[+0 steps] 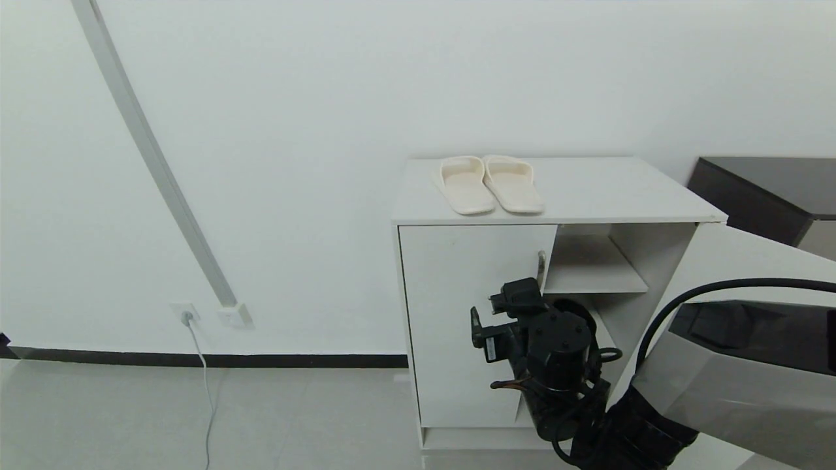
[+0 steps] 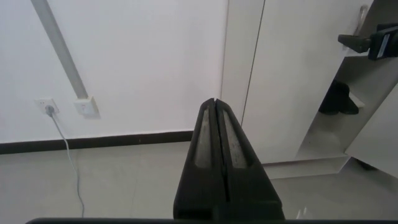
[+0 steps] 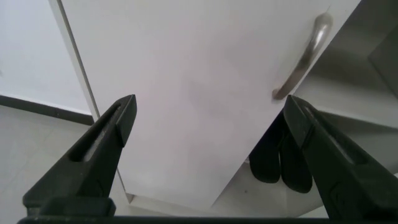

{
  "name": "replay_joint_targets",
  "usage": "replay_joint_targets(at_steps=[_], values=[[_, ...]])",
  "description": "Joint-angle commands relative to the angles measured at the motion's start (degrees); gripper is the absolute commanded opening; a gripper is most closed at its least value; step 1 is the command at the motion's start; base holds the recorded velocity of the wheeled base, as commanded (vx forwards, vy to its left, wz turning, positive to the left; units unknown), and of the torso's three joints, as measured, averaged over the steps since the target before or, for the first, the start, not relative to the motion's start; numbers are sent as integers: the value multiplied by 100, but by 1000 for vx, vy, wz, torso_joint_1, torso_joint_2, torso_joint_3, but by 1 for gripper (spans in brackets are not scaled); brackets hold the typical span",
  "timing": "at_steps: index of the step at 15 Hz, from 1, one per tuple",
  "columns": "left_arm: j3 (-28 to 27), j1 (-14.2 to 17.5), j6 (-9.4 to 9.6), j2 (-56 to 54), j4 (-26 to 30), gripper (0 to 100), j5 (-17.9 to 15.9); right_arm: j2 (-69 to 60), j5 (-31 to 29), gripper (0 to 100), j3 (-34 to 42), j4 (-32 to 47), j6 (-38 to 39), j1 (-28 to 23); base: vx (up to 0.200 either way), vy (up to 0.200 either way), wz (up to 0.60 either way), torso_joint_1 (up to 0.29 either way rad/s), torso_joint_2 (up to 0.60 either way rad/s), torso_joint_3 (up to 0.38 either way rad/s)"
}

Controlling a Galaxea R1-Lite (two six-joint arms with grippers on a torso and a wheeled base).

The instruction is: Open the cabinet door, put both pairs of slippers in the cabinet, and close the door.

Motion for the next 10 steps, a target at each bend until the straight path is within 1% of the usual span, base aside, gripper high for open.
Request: replay_joint_targets(at_steps=[1, 5, 10], values=[[0, -1, 0, 7, -1, 0, 1, 0, -1, 100, 2, -2, -1, -4, 0, 0, 0, 212, -525, -325], [0, -1, 0, 7, -1, 0, 1, 0, -1, 100, 2, -2, -1, -31, 0, 0, 0, 228, -548, -322], [0, -1, 0, 7, -1, 0, 1, 0, -1, 100, 2, -2, -1, -31, 0, 0, 0, 268, -598, -337]])
